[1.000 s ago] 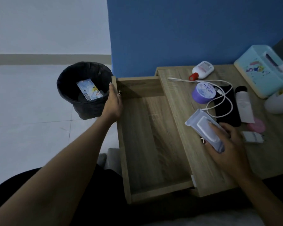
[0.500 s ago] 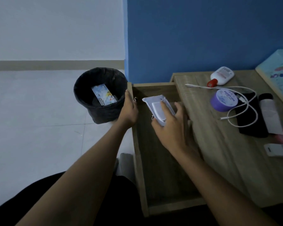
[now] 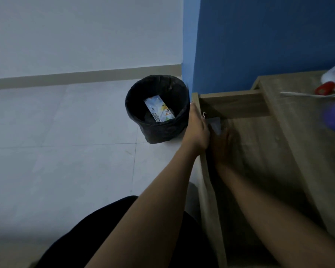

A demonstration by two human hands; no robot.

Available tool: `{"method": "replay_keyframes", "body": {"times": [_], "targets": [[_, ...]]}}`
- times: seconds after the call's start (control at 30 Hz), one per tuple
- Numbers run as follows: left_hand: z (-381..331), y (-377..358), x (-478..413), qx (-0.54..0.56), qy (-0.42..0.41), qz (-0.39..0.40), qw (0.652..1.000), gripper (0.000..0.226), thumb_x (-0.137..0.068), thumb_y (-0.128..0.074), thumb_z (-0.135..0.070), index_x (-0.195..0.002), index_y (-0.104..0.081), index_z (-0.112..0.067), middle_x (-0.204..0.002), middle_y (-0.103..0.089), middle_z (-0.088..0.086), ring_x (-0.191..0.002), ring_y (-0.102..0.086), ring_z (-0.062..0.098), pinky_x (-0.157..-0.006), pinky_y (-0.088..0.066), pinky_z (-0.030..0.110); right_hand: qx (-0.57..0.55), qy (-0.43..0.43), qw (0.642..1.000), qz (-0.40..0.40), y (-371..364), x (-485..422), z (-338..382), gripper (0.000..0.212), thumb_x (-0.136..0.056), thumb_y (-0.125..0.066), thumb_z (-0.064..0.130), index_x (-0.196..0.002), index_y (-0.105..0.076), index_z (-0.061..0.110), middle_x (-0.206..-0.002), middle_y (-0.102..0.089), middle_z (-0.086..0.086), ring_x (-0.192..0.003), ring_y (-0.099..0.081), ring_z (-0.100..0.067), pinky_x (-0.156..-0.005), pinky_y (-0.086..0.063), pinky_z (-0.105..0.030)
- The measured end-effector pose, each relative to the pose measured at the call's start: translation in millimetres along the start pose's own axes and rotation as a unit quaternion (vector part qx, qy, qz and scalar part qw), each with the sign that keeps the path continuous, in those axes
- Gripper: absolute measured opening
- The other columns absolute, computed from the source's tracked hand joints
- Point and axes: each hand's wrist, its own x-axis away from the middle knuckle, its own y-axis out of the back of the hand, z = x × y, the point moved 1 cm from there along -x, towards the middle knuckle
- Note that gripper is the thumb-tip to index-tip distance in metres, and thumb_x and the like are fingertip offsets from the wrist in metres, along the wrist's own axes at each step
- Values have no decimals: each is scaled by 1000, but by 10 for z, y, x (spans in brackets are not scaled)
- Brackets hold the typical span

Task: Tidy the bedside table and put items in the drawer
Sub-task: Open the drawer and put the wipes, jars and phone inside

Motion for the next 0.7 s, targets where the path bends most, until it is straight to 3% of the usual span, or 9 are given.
{"method": "replay_keyframes", "body": {"times": [0.07,0.17,0.23,0.27,0.37,0.47,0.6,0.7], "targets": [[23,15,-28,-6,-6,-14,1000,58,-103,-24,-18,-150,8,-7,-161,4,9,-148,-1,17,-110,-3,14,51,-9,998,-18,-23,50,71,59,-99,-42,28,-151,-18,12,-153,-19,-25,-140,-21,-39,-113,-17,-47],[24,19,-18,-10,-7,-11,1000,57,-103,-24,-18,-150,8,-7,-161,4,9,-148,-1,18,-111,-4,15,16,1,997,-77,-128,105,109,52,-97,-47,18,-145,-32,4,-136,-41,-35,-122,-43,-48,-98,-32,-55],[15,14,-15,-14,-1,-14,1000,57,-103,-23,-17,-149,8,-6,-161,4,11,-148,-2,19,-112,-4,16,56,3,995,-82,-97,124,102,46,-95,-47,20,-138,-32,12,-121,-53,-33,-105,-55,-46,-85,-42,-51],[15,18,-4,-18,-3,-15,1000,57,-103,-23,-17,-149,8,-5,-161,4,11,-148,-2,19,-112,-5,16,98,21,991,-88,-54,112,111,45,-95,-45,23,-137,-31,15,-123,-52,-30,-107,-54,-44,-86,-43,-49],[14,30,19,-19,-7,-15,1000,57,-103,-24,-17,-149,7,-4,-160,3,12,-148,-3,20,-110,-4,15,111,5,994,10,-19,100,61,60,-96,-43,37,-149,-20,22,-153,-21,-20,-142,-17,-39,-111,-23,-51],[-6,31,33,-20,1,-18,1000,59,-102,-26,-15,-149,8,-5,-160,2,13,-148,-5,21,-107,-6,13,90,15,996,13,146,124,91,66,-94,-47,42,-150,-16,27,-158,-10,-15,-147,1,-36,-117,-15,-53],[7,35,12,-24,10,-24,999,57,-103,-23,-18,-150,9,-9,-160,-5,15,-146,-16,25,-108,-15,14,33,41,997,-54,611,247,193,58,-93,-47,46,-145,-32,25,-152,-31,-13,-145,-16,-32,-115,-23,-50],[54,21,-34,-44,28,-24,998,58,-103,-23,-24,-150,10,-14,-159,-8,18,-145,-21,30,-119,-19,39,-11,70,989,-134,1042,386,95,52,-91,-49,48,-136,-48,22,-135,-52,-13,-131,-39,-31,-104,-38,-42]]}}
